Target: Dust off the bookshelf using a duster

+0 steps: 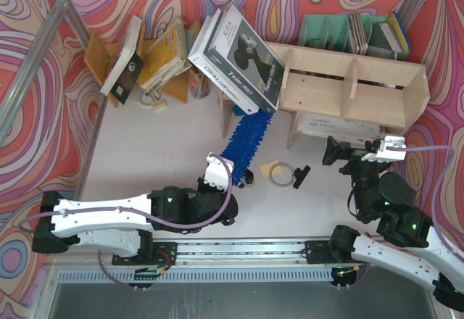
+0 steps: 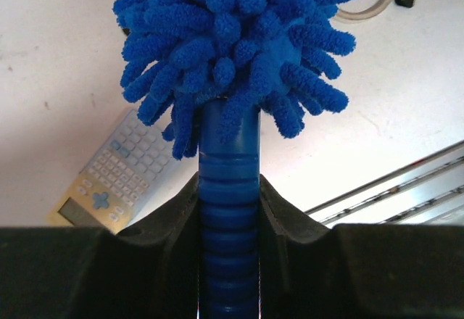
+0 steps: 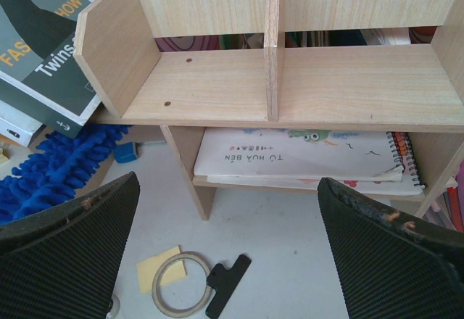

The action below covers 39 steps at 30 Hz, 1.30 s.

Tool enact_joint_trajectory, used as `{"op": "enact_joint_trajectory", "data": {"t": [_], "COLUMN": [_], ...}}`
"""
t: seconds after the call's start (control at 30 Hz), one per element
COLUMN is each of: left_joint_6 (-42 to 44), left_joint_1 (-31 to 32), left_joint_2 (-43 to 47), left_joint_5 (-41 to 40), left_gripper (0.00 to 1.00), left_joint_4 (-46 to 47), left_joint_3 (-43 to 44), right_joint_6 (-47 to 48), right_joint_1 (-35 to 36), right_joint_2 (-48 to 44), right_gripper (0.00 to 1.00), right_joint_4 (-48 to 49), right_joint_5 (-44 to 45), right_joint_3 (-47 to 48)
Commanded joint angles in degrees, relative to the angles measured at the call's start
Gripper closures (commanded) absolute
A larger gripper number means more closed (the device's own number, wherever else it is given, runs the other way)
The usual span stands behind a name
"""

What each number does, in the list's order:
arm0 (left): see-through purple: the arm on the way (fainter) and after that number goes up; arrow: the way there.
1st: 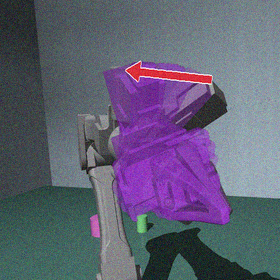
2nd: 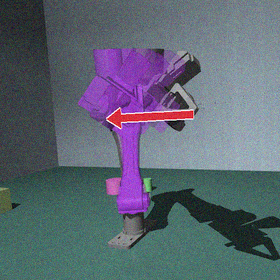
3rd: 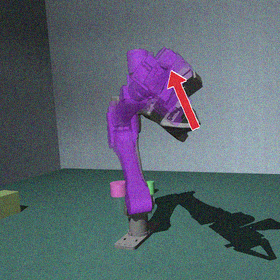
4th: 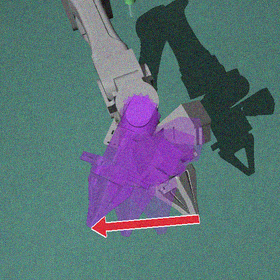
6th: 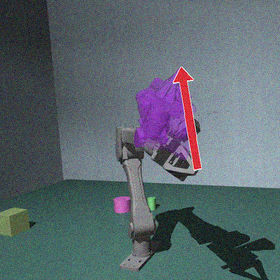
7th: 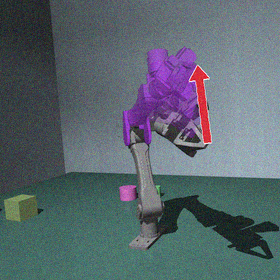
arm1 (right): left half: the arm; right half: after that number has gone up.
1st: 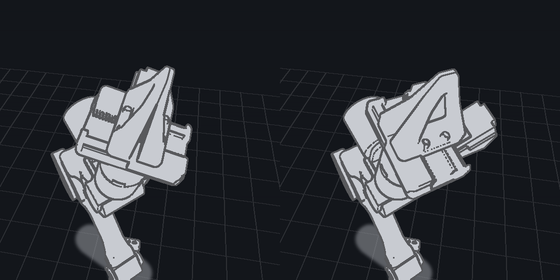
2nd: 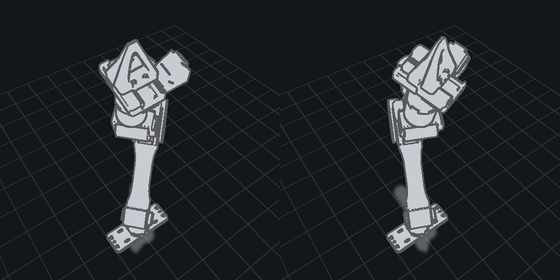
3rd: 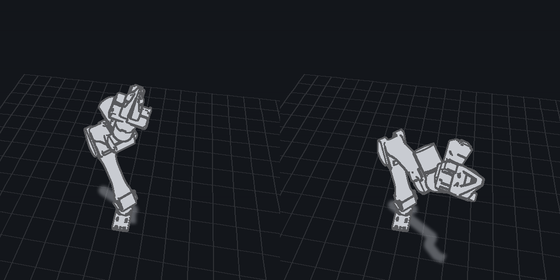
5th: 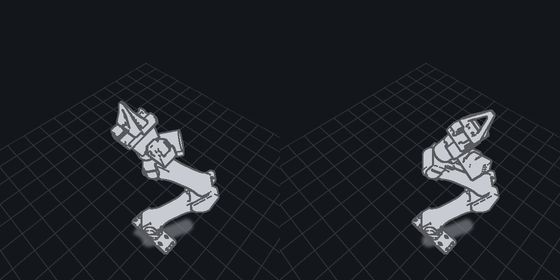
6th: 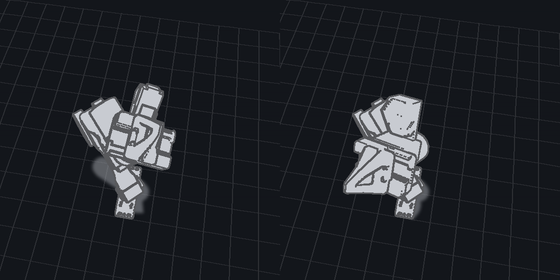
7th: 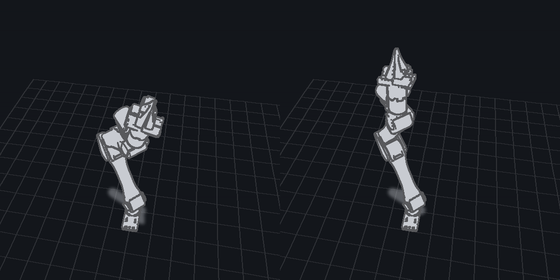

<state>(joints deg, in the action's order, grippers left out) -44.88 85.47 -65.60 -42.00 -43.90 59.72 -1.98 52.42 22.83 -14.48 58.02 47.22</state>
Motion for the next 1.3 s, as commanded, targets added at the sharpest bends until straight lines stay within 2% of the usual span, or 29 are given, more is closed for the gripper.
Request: {"op": "enact_joint_trajectory", "data": {"t": [0.0,0.37,0.83,1.03,1.27], "left_joint_6": [-2.0,-2.1,-11.4,-15.8,-21.2], "left_joint_1": [0.1,1.9,16.6,26.0,34.6], "left_joint_2": [2.9,2.3,2.6,2.0,-2.9], "left_joint_5": [-4.8,-0.4,-8.4,-13.0,-17.0], "left_gripper": [1.00,1.00,1.00,1.00,1.00], "left_joint_4": [-3.3,-7.2,-17.3,-23.9,-32.3], "left_joint_3": [-2.2,-5.2,-4.5,-1.0,4.9], "right_joint_6": [-0.5,-0.5,-1.0,-2.3,-6.5], "right_joint_1": [0.0,-0.1,-0.1,-0.1,-0.1], "right_joint_2": [-0.4,-0.1,0.8,0.9,2.1], "right_gripper": [0.01,0.01,0.01,0.01,0.01], "right_joint_4": [0.1,0.0,-0.2,-1.2,-5.7], "right_joint_5": [-0.1,0.2,0.8,1.2,0.4], "right_joint_3": [-0.2,-0.2,-0.1,0.5,3.8]}}
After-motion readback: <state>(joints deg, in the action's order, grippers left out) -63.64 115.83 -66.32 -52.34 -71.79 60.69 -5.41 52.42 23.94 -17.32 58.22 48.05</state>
